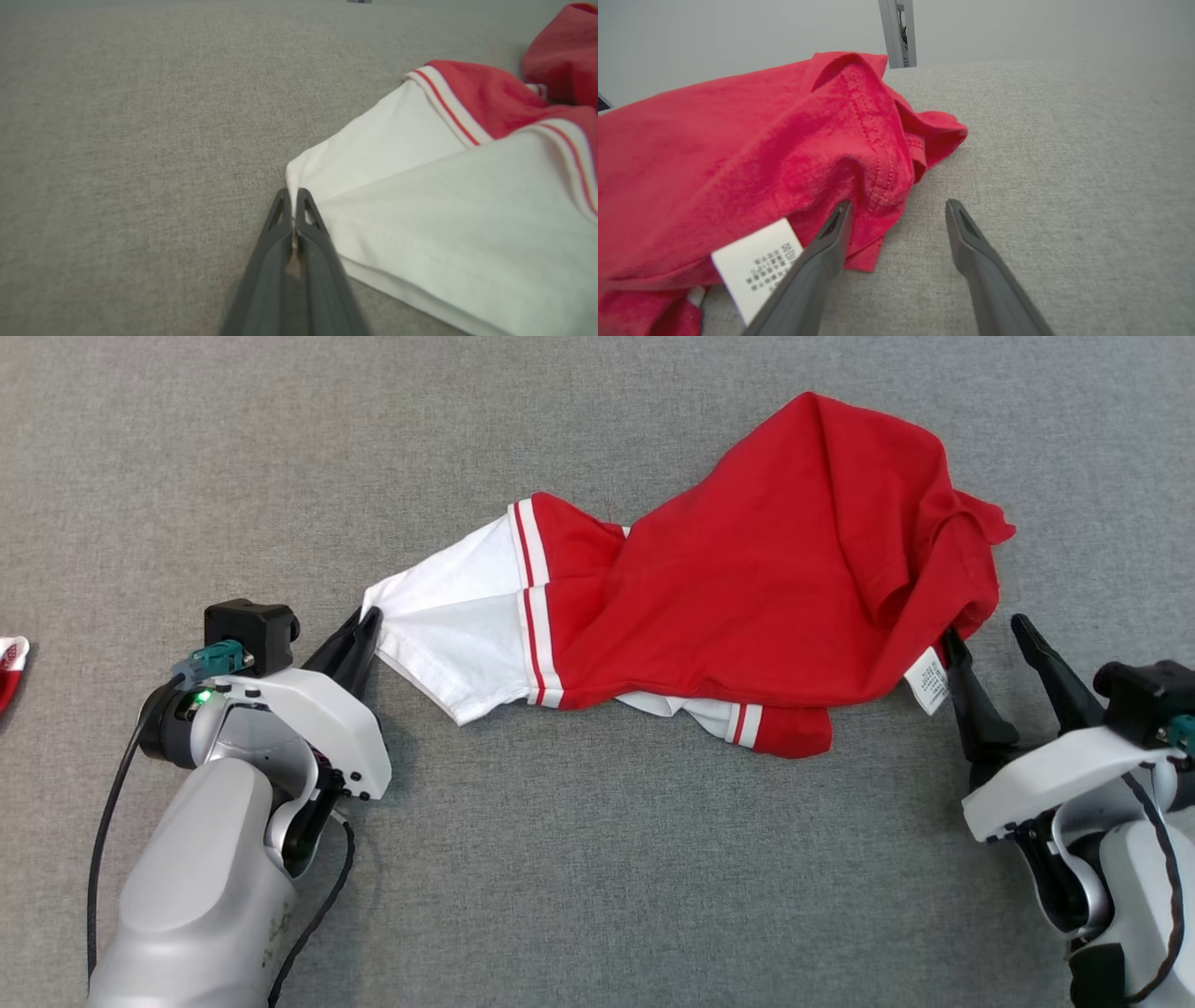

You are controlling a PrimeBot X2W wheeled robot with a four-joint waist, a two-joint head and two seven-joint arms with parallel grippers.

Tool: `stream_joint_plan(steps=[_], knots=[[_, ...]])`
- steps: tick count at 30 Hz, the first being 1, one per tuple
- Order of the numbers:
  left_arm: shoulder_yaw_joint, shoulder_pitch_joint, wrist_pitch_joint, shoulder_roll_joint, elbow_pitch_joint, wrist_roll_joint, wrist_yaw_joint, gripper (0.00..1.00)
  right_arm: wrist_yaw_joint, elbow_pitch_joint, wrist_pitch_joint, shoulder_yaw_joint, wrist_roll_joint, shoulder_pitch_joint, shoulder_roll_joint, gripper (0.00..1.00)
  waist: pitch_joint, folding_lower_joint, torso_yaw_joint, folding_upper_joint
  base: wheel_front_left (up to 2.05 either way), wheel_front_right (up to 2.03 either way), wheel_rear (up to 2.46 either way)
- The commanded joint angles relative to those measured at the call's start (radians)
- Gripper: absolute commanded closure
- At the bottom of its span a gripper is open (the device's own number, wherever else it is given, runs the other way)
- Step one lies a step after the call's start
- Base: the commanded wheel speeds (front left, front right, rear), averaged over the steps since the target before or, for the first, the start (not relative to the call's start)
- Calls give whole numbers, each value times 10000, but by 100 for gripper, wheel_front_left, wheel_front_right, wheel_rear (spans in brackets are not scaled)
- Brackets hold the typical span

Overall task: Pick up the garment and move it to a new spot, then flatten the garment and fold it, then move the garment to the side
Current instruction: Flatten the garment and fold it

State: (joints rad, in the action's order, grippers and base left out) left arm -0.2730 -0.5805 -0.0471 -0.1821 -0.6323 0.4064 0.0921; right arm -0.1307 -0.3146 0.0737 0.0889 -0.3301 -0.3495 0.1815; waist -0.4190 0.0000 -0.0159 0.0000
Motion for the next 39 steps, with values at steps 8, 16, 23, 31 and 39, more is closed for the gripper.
stream_joint_plan(steps=[8, 16, 23, 31, 39], knots=[[-67, -16, 180, -111, -380, 41, -51, 100, -3, -594, -119, 1039, -880, -740, 752, 100, -12, 0, 75, 0, 0, 0, 0], [103, 148, 840, -227, 190, 139, -153, 100, -3, 34, 419, 1346, -1273, -354, 1101, 100, 254, 0, -45, 0, 0, 0, 0], [545, 189, 981, -682, 2224, 310, -419, 100, -3, 1505, 353, 1011, -1140, -159, 1369, 100, 783, 0, -134, 0, 0, 0, 0], [798, -310, 339, -1180, 5382, 169, -851, 100, -3, 3446, -41, -6, -743, -654, 1599, 100, 1553, 0, 10, 0, 0, 0, 0], [957, -1800, -213, -1645, 7247, -173, -1001, 100, -3, 4667, -769, -603, -796, -2295, 2054, 100, 2186, 0, 40, 0, 0, 0, 0]])
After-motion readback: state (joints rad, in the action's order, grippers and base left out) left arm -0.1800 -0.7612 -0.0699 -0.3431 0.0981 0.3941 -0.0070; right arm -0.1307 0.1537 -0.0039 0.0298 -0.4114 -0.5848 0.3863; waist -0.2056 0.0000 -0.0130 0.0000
